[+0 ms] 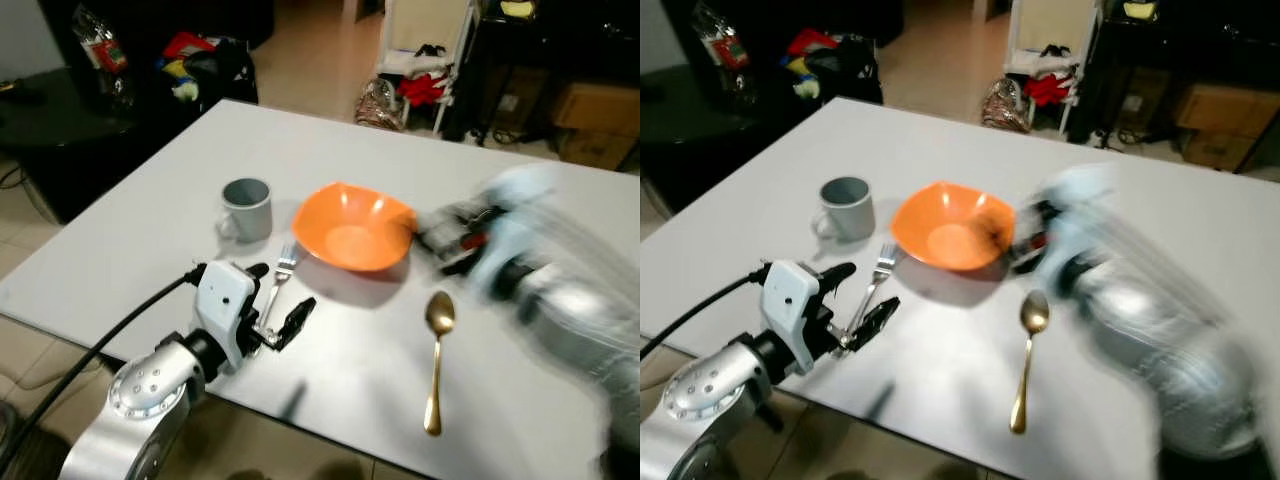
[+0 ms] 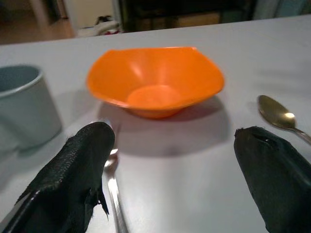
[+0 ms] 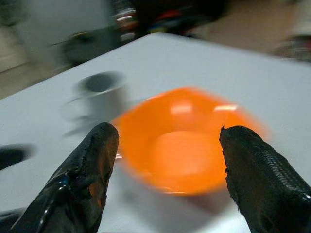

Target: Setting the table

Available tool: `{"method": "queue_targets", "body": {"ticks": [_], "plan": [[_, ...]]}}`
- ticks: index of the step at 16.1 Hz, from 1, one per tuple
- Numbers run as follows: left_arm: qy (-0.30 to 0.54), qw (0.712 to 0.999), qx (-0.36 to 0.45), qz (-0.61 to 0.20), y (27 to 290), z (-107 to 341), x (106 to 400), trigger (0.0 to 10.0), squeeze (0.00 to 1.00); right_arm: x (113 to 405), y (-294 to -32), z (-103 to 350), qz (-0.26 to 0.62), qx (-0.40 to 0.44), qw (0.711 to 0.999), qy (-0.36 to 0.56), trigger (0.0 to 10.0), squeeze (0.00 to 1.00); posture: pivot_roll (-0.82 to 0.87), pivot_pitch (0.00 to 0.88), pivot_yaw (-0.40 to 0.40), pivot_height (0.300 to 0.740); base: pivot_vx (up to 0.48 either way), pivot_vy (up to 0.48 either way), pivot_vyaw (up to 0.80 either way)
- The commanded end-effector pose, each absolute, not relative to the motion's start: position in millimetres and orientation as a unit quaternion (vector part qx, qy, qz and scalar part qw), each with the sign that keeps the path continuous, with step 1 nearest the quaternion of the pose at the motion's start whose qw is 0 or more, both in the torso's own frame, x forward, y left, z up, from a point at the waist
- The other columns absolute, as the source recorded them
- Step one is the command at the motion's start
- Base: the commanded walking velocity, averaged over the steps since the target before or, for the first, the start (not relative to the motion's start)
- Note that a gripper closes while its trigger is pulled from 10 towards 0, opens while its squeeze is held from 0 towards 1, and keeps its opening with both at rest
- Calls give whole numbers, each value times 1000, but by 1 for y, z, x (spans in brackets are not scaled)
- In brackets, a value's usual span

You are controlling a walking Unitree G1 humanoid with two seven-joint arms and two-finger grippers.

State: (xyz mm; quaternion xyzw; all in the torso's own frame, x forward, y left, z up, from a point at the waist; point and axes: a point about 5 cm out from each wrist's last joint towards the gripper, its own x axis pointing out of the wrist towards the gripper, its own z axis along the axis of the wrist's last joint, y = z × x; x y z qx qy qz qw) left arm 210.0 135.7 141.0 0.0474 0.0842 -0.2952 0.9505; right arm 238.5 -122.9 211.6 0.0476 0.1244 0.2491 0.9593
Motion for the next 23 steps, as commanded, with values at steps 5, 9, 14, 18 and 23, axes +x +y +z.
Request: {"method": "queue_targets", "body": {"ticks": [5,9,14,18,23], "plan": [[84,968,62,-230,142,141,199,10000,0,242,-111,196,270,-112,956,-12,10000,1000,86,0,-29,740,0,0,800],[59,981,66,-170,145,143,205,10000,0,238,-126,174,227,-70,971,1,10000,1000,77,0,-19,740,0,0,800],[73,981,86,-158,146,134,201,10000,0,229,-130,155,215,-33,976,12,10000,1000,60,0,6,740,0,0,800],[66,984,84,-144,147,135,206,10000,0,232,-131,151,220,-19,975,16,10000,1000,70,0,-4,740,0,0,800],[55,985,80,-144,142,137,214,10000,0,239,-130,147,222,-15,974,34,10000,1000,61,0,-19,740,0,0,800]]}}
